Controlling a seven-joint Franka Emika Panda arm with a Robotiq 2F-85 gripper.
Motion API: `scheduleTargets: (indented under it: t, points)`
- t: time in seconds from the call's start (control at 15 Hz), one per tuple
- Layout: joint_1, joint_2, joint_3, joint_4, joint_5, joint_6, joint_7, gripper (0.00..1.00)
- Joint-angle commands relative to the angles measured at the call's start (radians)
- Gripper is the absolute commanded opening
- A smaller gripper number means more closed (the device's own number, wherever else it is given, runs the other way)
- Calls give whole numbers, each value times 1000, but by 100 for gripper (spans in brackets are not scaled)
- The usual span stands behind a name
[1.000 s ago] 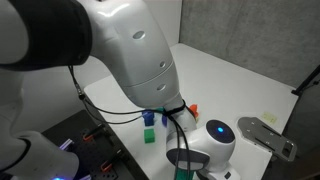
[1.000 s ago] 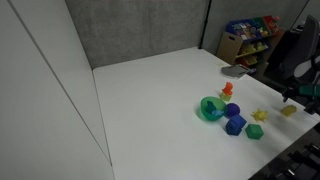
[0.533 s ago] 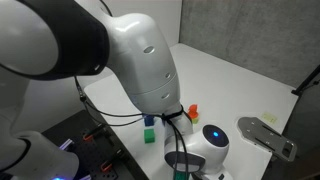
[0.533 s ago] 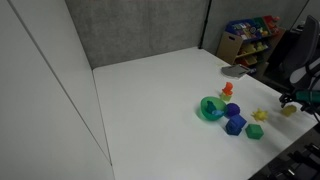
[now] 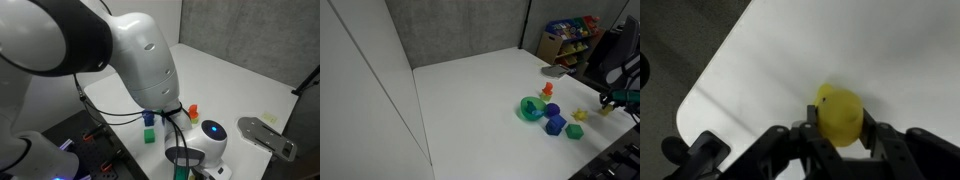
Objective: Put the right yellow toy in the bowl
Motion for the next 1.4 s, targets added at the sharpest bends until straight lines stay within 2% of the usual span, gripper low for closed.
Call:
scheduleTargets:
  t: [0.0,0.2,0.6,1.0,1.33]
  points:
    - [45,-73,-1,-34,-10,-20,-11,15]
    - [97,-152,9,-75,-14,-20,-12,11]
    - [181,-340,54,-157,-15,-36,-19,11]
    - [235,-491,173,-239,17,-63,-43,11]
    - [308,-508,264,-236,45,-92,-31,11]
